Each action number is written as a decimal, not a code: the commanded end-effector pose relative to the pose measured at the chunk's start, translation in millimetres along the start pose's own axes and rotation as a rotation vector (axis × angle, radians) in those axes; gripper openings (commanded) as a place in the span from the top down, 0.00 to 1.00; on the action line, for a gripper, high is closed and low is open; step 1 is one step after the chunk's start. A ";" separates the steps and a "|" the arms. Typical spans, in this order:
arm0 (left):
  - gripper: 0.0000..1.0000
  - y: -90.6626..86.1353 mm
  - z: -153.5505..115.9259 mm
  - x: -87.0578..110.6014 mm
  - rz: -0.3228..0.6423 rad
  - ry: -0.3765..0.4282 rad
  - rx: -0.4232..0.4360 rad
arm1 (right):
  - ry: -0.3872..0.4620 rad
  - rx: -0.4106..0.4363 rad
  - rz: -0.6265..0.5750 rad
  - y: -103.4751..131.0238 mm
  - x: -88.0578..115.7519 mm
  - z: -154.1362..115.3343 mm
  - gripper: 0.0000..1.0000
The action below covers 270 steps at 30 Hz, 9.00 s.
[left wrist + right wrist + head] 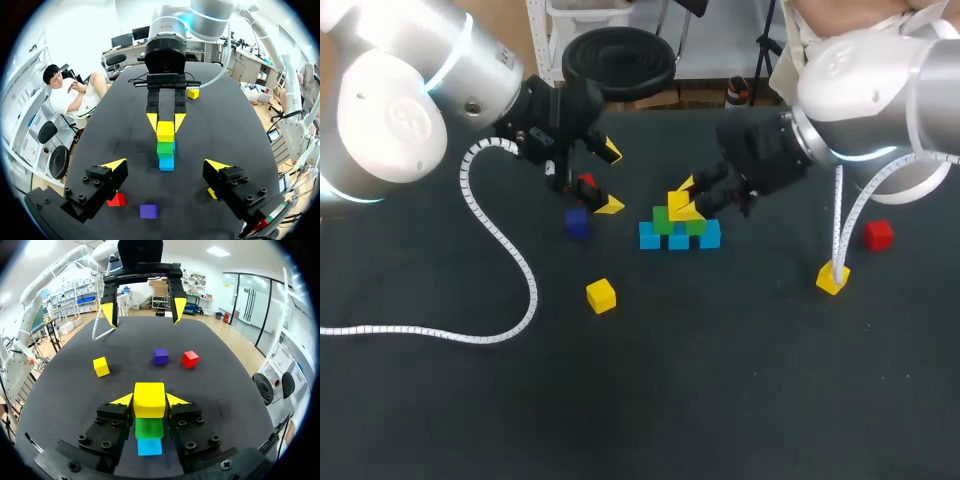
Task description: Place the blue cubes, place green cubes on the blue cubes, place the yellow cubes on the green cubes, then place the red cubes on the yellow cubes, and place purple cube on the red cubes.
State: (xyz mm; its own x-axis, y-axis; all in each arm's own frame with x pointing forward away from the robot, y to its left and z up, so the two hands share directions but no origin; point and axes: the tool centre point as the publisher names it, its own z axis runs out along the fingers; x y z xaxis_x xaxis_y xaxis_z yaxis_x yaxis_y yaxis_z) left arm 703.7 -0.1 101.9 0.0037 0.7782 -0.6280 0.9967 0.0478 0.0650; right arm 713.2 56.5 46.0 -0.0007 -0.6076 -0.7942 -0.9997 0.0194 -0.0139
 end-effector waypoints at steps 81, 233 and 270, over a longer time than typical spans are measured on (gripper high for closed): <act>0.00 -0.1 -0.4 0.8 0.002 -0.002 0.000 | -0.047 0.094 -0.125 52.2 23.4 -129.4 0.00; 0.00 -0.1 -0.4 0.8 0.002 -0.002 0.000 | -0.120 -0.173 -0.070 53.4 125.8 -83.9 0.77; 0.00 -0.1 -0.4 0.8 0.002 -0.002 0.000 | -0.047 0.182 0.145 86.2 103.3 -53.0 1.00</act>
State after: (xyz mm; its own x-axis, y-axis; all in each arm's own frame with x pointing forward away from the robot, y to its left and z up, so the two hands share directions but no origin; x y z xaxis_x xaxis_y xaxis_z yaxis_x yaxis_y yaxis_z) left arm 703.7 -0.1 101.9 0.0036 0.7782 -0.6280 0.9967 0.0478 0.0650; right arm 630.3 -46.5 -2.5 -0.1425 -0.5538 -0.8204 -0.9708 0.2397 0.0069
